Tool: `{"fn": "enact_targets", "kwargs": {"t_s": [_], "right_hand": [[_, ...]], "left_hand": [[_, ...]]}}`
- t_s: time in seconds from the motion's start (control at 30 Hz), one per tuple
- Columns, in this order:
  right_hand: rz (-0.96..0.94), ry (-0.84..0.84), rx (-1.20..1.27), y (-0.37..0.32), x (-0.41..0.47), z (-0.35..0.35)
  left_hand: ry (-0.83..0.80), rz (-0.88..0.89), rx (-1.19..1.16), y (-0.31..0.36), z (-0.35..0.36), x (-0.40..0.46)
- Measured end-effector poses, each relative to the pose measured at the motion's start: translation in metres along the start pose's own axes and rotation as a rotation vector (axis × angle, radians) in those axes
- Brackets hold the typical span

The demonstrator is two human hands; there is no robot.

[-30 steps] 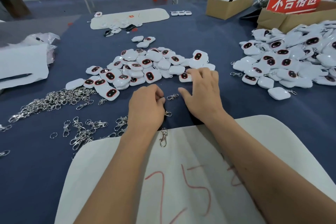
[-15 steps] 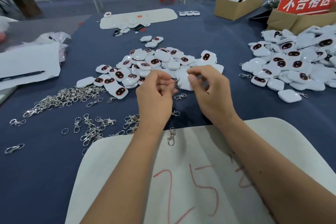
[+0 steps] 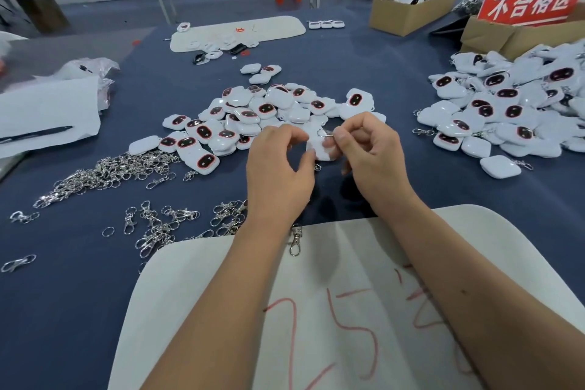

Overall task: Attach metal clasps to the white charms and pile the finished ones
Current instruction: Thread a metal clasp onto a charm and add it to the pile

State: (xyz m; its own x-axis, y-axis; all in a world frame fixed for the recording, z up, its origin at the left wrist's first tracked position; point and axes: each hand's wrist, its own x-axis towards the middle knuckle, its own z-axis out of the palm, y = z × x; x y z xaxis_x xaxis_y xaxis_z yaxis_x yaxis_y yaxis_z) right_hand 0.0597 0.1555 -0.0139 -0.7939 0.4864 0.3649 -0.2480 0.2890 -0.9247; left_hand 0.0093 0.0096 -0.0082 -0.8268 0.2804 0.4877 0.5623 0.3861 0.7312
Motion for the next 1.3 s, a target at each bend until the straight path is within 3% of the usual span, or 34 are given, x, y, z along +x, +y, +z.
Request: {"fn": "enact_targets", "kwargs": {"t_s": [0.13,0.23,0.4,0.57,0.93,1.13,1.3], "right_hand": [[-0.074,-0.106,-0.024,-0.0009,-0.0012,0.0010],[-0.074,-0.147,-0.014,-0.0009,-0.0008,0.0006],[-0.061,-0.101,0.012,-0.0017,-0.0012,0.0015],[-0.039,-0.170,0.015,-0.0053,-0.0025,0.0012],[0.052,-0.173,-0.002,-0.0046,-0.0015,-0.0002],[0.048,-0.191,0.025,-0.0028,-0.0014,-0.0001],[-0.027,-0.050,-0.052,0.0019,0.0000,0.0010]], "left_hand": [[-0.099,-0.025,-0.235,0.0070,0.0002,-0.0011],[-0.058,-0.088,-0.282,0.0045,-0.0018,0.0003],[0.008,-0.162,-0.301,0.0002,-0.0042,0.0029],[-0.071,-0.080,-0.325,0.0050,-0.0032,0.0015],[-0.062,-0.168,-0.328,0.0031,-0.0038,0.0021],[-0.157,-0.264,-0.310,0.0015,-0.0057,0.0031],[-0.071,-0.255,-0.310,0.0031,-0.0040,0.0021]]}}
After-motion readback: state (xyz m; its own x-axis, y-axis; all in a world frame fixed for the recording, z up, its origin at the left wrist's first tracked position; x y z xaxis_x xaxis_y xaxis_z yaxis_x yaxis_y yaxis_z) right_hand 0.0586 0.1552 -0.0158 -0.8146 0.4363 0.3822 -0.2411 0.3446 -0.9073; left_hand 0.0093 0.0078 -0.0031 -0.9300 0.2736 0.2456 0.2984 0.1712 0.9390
